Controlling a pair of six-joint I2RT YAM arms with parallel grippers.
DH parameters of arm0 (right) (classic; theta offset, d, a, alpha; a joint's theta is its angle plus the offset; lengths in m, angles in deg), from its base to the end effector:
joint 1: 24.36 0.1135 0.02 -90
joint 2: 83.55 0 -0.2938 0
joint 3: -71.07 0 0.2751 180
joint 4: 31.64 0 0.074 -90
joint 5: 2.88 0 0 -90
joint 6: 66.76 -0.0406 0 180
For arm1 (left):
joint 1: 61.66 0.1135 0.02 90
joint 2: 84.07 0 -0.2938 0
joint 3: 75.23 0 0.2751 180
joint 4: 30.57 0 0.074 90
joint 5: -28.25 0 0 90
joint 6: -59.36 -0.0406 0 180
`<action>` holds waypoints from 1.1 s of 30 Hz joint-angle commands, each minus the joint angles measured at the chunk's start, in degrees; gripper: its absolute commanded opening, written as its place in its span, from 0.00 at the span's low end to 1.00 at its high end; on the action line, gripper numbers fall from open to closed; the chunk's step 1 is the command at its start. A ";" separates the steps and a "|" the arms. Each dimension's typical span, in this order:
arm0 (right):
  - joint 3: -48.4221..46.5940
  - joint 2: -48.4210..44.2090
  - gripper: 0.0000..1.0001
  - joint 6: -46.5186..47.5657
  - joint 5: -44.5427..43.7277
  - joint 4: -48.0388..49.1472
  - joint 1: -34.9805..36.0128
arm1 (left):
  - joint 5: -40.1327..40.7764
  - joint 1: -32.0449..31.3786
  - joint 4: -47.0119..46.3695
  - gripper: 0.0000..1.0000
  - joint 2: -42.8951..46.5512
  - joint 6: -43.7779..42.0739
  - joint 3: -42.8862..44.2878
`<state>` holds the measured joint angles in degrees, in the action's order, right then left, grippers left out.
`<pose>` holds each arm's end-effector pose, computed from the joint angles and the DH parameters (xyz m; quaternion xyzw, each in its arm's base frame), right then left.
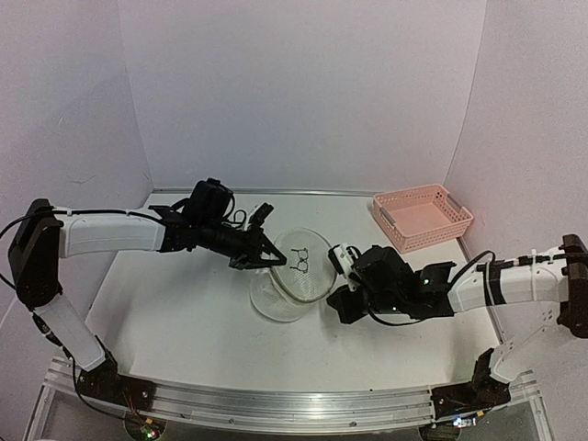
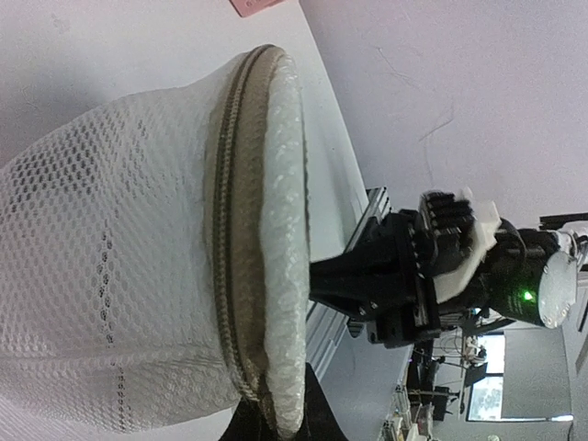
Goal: Unzip the laundry bag and remove the bra
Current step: Unzip the zipper of the laundry bag, then hold the laundry bag at the center of the board.
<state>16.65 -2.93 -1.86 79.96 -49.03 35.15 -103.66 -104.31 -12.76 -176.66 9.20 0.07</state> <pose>0.1575 0.2574 0.2031 -0.2478 0.8835 0.2222 0.3295 0.2620 -0.2782 0.2653 0.1851 0.8244 -0.5224 0.1144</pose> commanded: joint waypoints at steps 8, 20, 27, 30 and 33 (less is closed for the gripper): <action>-6.62 7.27 0.00 -4.96 6.71 8.87 4.34 | 7.33 5.65 13.01 0.15 -4.14 -8.87 12.47; -19.40 17.69 0.00 -7.88 9.71 7.49 4.82 | 29.87 7.23 21.77 0.62 6.26 -9.82 11.82; -25.74 21.57 0.00 -8.19 10.04 6.08 5.02 | 28.38 7.23 21.73 0.70 13.92 -7.05 7.07; -28.20 23.12 0.00 -8.14 10.96 5.70 5.01 | 25.88 7.23 21.38 0.72 16.36 -4.71 3.83; -29.21 24.50 0.00 -8.30 11.75 5.61 5.04 | 20.52 7.23 18.59 0.73 17.74 -1.71 -0.14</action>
<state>-9.21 20.26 -9.75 90.17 -44.00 39.91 -77.72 -97.01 8.65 -160.66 3.30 4.26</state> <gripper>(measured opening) 0.041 0.721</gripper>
